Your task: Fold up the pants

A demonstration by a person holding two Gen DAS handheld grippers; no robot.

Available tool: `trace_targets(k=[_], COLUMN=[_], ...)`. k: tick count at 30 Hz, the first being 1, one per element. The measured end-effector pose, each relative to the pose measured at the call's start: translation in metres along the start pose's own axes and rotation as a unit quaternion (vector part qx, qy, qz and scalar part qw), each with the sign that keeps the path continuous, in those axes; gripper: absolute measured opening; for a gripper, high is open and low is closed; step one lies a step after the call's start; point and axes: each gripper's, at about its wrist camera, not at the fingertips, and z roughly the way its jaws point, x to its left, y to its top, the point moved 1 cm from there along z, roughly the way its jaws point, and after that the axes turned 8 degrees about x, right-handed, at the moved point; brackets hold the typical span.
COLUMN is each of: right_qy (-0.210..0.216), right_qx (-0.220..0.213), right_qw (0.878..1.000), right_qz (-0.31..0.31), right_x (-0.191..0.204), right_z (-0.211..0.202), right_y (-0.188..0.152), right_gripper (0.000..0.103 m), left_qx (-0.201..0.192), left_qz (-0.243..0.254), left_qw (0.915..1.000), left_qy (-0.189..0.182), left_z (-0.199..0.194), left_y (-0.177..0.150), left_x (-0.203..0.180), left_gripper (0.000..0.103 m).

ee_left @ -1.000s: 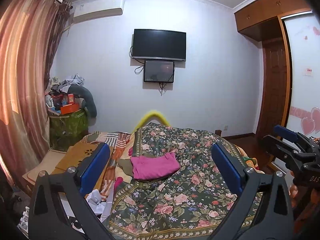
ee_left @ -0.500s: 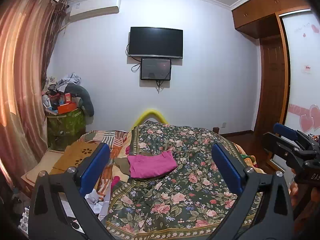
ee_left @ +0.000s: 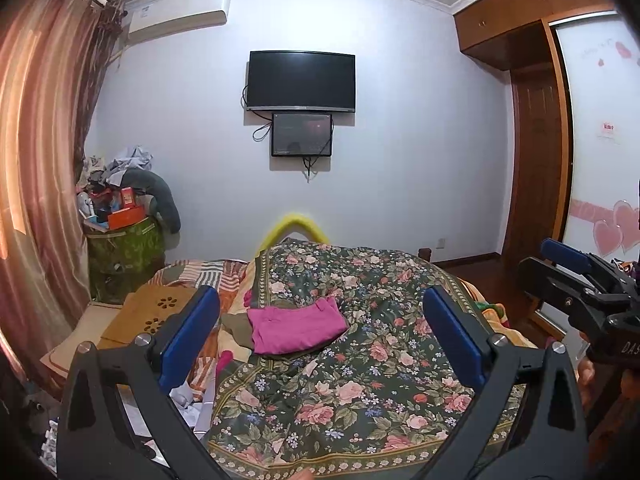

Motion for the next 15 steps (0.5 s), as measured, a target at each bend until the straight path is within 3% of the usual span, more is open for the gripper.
trace_targets(k=[15], right_qy=[-0.001], right_qx=[-0.003], right_qw=[1.0], right_qz=[-0.001], right_x=[-0.0015], right_z=[0.0007], right_y=[0.0007], right_gripper=[0.103], left_qx=[-0.007], left_qz=[0.006], left_qw=[0.9999], left_qy=[-0.005], left_z=[-0.0056], left_y=[0.0005], left_x=[-0.0016], left_gripper=[0.103])
